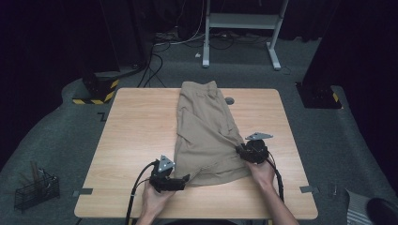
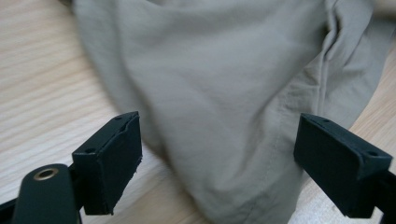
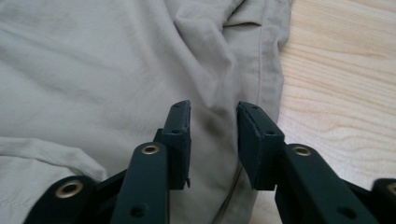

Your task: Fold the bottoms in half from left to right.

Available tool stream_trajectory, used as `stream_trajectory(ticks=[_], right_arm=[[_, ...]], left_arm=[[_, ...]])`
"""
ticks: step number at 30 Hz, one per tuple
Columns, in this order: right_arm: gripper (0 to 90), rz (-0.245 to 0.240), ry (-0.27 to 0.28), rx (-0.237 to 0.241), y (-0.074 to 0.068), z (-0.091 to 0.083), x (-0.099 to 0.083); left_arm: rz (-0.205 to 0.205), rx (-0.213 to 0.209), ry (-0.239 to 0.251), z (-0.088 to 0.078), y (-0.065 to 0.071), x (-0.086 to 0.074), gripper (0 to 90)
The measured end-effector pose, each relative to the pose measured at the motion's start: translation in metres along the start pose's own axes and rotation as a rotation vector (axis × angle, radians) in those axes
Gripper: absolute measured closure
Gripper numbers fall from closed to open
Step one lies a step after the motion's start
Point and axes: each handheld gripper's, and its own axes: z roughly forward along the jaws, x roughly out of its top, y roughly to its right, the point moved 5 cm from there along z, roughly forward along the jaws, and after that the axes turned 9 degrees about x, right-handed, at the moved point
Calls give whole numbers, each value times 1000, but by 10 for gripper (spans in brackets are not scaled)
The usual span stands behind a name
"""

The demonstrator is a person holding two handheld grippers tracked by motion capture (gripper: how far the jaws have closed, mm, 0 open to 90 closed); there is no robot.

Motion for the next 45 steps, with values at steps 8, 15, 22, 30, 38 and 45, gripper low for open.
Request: stream_trajectory(ticks=[8,15,22,30,38,45], right_arm=[[843,5,-31,5,2,2,-7],[892,-22,19,-46,11,-7,14],[887,1,-27,-82,25,1,11],[651,34,36,-49,13,-9,4],[535,-16,0,7,-22,-12,-22],[629,-94,-17,-41,-29,-2,-28]], left_arm=[[50,68,-44,25,4,1,121],[53,88,-56,27,-2,3,102],[35,92,-47,25,-8,-1,102],[4,92,-53,16,-19,-6,129],[11,107,-47,22,-17,-3,123],[4,122,-35,26,-25,-1,114]])
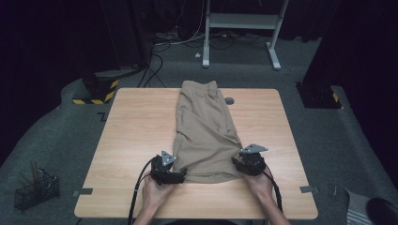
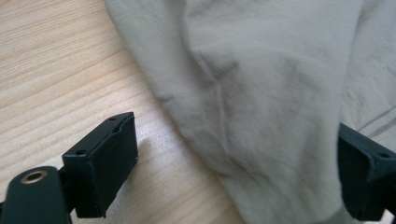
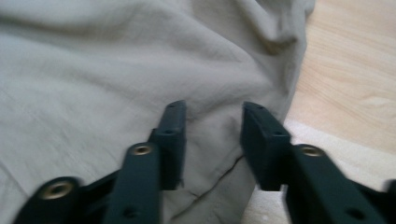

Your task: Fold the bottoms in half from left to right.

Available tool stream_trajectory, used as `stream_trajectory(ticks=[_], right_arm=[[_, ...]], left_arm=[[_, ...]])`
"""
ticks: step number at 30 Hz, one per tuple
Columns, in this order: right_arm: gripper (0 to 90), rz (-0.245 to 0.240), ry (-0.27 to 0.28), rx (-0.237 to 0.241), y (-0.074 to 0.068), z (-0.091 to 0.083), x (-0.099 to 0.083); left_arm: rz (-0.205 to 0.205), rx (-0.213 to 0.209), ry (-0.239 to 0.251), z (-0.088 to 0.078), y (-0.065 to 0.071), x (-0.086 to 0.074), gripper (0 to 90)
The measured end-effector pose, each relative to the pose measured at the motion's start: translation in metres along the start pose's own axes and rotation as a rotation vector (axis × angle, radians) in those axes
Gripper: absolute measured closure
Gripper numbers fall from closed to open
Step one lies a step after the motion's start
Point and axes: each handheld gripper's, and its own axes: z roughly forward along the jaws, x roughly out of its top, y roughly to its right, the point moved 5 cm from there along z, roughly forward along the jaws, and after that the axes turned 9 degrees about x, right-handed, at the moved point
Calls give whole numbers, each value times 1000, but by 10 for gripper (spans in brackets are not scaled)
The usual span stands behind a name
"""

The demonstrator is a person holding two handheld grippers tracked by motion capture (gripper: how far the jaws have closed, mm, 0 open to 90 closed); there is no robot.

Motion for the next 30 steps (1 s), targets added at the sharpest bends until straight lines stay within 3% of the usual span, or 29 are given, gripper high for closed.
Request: stream_trajectory(ticks=[3,6,10,14,18,20,23,26,28,30], right_arm=[[832,-37,-10,-15,2,-2,-1],[882,-81,-33,-22,2,-3,0],[886,-50,-16,16,7,-10,4],[886,-70,32,7,9,-25,16],[865,-41,5,16,16,-19,18],[774,-26,-21,3,17,-13,12],[667,-16,35,47,8,-20,7],[614,-39,69,95,-8,-26,1],[628,-45,38,97,-13,-21,-4],[722,-51,-18,85,-13,-11,-12]], left_arm=[[-1,-2,-2,1,-1,1,107],[-3,-3,-2,2,-1,1,106],[5,-6,-3,0,-1,0,106],[8,-16,-1,0,0,-1,100],[10,-16,-1,-1,0,-1,100],[9,-13,0,-1,0,-1,103],[9,-10,-1,-1,0,-1,103],[6,-8,-3,-1,-1,-1,100],[6,-7,-3,0,-1,-1,100],[6,-6,-3,0,-1,-1,99]])
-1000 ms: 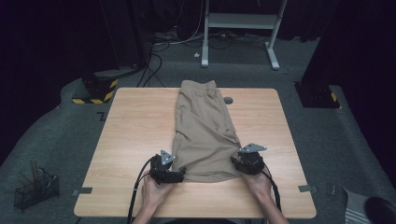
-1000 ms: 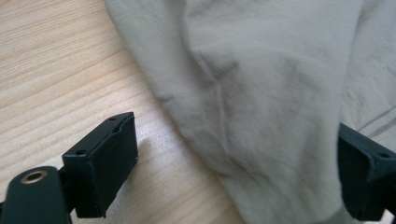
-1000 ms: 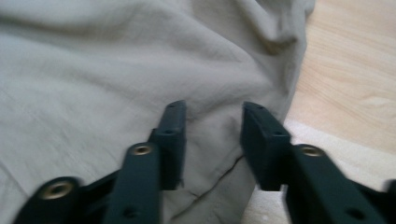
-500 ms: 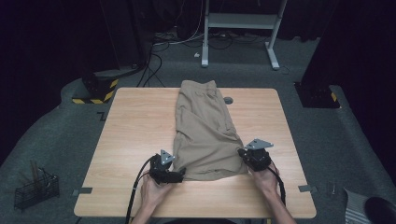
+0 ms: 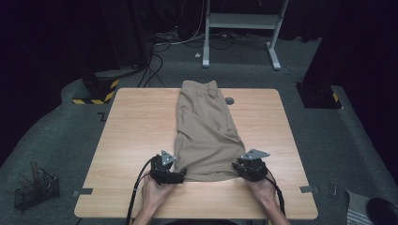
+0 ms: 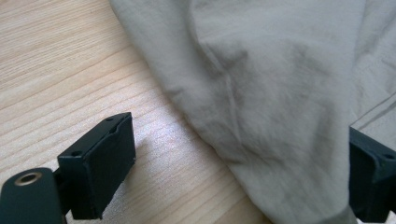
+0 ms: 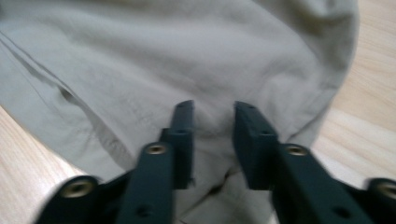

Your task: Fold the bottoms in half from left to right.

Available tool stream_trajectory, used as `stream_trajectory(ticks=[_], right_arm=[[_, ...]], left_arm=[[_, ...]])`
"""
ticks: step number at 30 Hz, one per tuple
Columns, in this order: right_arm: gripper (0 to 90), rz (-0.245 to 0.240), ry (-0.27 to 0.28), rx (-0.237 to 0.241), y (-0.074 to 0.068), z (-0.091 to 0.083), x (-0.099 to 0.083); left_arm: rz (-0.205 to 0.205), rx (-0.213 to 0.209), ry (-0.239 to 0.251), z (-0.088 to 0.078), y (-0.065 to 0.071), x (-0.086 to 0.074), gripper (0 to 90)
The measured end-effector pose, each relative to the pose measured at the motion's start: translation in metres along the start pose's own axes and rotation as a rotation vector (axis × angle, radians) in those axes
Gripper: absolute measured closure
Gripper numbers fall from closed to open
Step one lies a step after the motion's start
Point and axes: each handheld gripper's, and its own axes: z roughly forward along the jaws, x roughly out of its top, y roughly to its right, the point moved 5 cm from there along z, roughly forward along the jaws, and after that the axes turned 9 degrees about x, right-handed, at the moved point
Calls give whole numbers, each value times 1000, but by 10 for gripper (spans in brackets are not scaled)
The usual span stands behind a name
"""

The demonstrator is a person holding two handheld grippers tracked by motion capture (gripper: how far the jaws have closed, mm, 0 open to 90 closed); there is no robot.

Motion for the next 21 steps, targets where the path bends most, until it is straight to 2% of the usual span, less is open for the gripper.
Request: stream_trajectory(ticks=[1,2,3,5,7,8,11,13,14,16,17,19,21], right_arm=[[812,5,31,10,0,0,-1],[877,-4,26,-5,2,0,-2],[898,-22,16,-20,2,-1,-2],[900,-40,1,-21,3,-4,-3],[900,-48,-10,-43,6,-7,-4],[900,-32,-4,-54,10,-11,-6],[900,26,35,-42,20,-24,-8],[894,9,62,-23,16,-32,-9],[810,-2,73,-14,12,-34,-9],[710,-13,79,-6,5,-33,-8],[663,3,94,8,3,-31,-8],[604,29,95,6,3,-23,-6],[586,35,65,6,3,-13,-7]], left_arm=[[0,0,0,0,0,0,98],[-1,0,0,0,0,0,98],[-1,0,0,0,0,0,97],[-1,0,0,0,0,0,97],[-1,1,0,0,0,0,97],[0,1,-1,0,0,0,97],[-1,1,-1,0,0,0,97],[-1,2,-1,0,0,0,96],[-3,2,-1,0,0,0,96],[-3,3,-1,0,0,0,96],[-3,3,-1,0,0,0,95],[-3,3,-2,0,0,0,94],[-2,11,-5,0,0,0,81]])
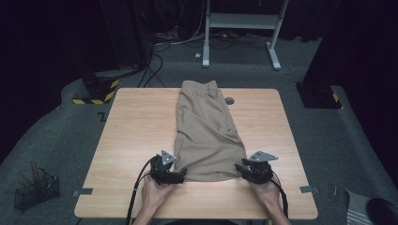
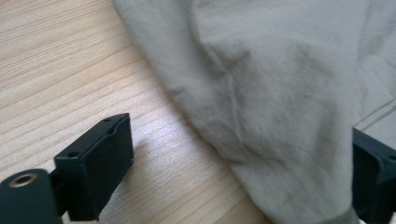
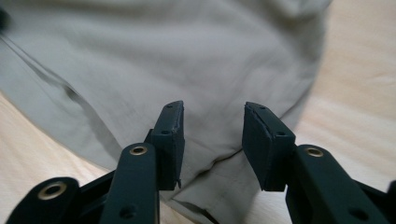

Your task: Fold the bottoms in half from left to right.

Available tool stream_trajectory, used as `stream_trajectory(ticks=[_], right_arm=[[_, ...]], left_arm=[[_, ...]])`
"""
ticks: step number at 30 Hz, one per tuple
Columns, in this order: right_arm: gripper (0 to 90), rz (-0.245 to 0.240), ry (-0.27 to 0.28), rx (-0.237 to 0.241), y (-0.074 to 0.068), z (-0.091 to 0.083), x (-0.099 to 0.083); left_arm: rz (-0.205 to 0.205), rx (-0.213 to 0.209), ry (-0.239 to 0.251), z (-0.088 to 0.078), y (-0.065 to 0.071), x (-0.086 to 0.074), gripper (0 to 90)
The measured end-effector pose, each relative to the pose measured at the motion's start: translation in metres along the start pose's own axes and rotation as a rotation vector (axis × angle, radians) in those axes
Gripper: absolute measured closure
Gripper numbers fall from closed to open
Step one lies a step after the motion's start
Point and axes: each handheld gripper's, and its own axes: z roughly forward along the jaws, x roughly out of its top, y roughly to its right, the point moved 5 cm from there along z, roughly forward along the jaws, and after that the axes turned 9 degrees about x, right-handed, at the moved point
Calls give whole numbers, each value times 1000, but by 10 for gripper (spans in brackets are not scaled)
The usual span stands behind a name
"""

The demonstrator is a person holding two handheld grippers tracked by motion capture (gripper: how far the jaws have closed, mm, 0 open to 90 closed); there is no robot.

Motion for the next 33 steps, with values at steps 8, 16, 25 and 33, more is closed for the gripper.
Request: stream_trajectory(ticks=[8,16,25,33], right_arm=[[880,-107,-68,-23,-5,4,-3],[893,-29,37,42,1,-14,9],[894,-34,-38,24,10,-6,3],[844,-64,-34,-4,7,-15,5]], left_arm=[[11,-16,-2,1,1,0,57],[19,-29,1,-1,3,-1,68],[45,-43,11,-8,3,-7,103],[45,-43,62,-40,3,8,154]])
